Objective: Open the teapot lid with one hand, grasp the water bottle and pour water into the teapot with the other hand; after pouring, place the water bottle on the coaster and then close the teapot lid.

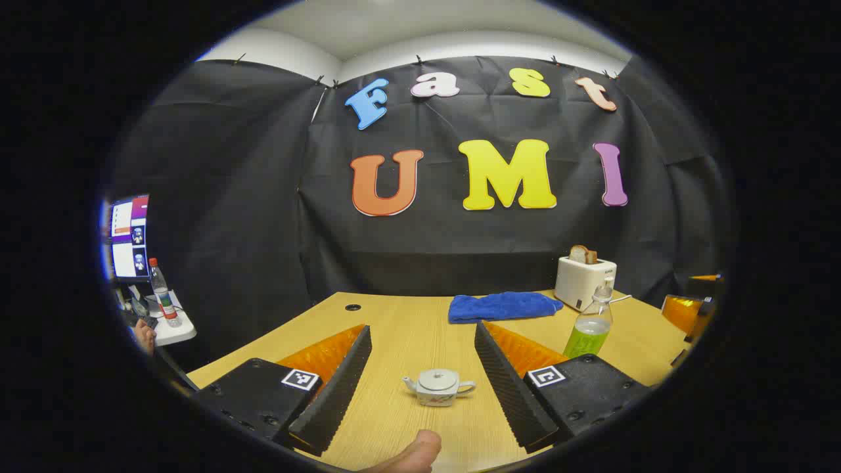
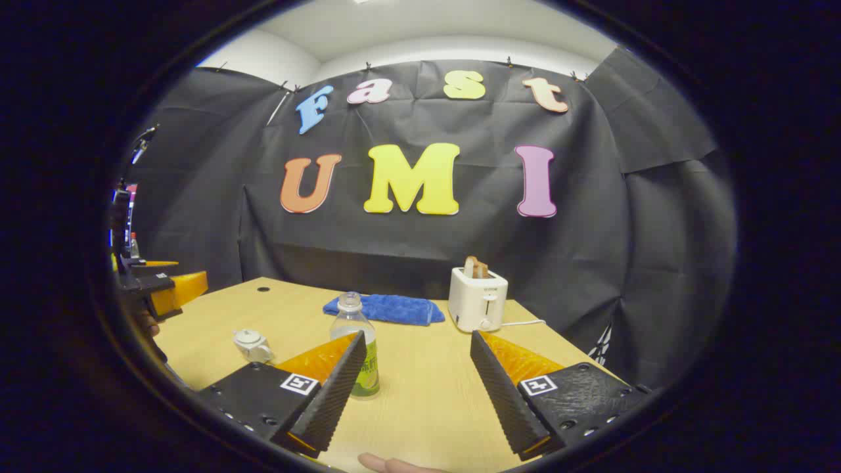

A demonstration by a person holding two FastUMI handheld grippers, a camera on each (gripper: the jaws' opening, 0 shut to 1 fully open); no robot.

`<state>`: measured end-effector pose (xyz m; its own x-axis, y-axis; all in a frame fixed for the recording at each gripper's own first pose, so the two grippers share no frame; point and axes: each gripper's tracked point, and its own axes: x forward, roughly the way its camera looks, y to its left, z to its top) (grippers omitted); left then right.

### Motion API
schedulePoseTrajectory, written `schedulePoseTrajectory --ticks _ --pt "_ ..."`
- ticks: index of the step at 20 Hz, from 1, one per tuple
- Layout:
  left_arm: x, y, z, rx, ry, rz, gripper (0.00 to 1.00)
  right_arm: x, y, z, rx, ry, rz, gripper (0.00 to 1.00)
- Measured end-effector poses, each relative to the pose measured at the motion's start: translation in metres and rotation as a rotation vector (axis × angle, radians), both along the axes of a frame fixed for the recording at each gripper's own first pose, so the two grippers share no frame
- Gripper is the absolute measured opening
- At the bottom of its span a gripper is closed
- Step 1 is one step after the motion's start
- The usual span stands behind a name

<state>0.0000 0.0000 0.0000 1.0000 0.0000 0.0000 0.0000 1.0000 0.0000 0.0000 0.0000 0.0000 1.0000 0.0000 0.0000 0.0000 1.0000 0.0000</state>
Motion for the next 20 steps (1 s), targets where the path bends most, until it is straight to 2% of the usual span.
schedulePoseTrajectory --ticks 1,2,7,8,10,15,17,20 --pt "-0.002 0.002 0.0 0.002 -0.005 0.01 0.99 -0.002 0.002 0.003 0.003 -0.005 0.006 0.98" --pt "-0.003 0.001 0.002 0.0 -0.012 0.001 0.99 -0.003 0.004 0.003 0.003 -0.01 0.013 0.95" --pt "-0.003 -0.005 0.001 -0.017 -0.01 -0.023 0.99 -0.003 0.007 -0.002 0.005 0.01 0.014 0.95" --pt "-0.003 -0.006 0.001 -0.021 -0.009 -0.031 0.99 -0.002 0.01 -0.003 0.017 0.017 0.022 0.98" --pt "-0.004 -0.007 0.002 -0.021 -0.017 -0.044 0.99 0.001 0.01 -0.006 0.008 0.028 0.016 0.95" --pt "-0.002 -0.012 0.002 -0.018 -0.027 -0.069 0.99 0.004 0.015 -0.011 -0.001 0.042 0.029 0.96" --pt "-0.001 -0.011 0.001 -0.012 -0.025 -0.068 0.99 0.004 0.016 -0.013 -0.004 0.047 0.033 0.98" --pt "0.002 -0.011 -0.002 -0.012 -0.019 -0.064 0.99 0.005 0.015 -0.013 -0.005 0.045 0.031 0.95"
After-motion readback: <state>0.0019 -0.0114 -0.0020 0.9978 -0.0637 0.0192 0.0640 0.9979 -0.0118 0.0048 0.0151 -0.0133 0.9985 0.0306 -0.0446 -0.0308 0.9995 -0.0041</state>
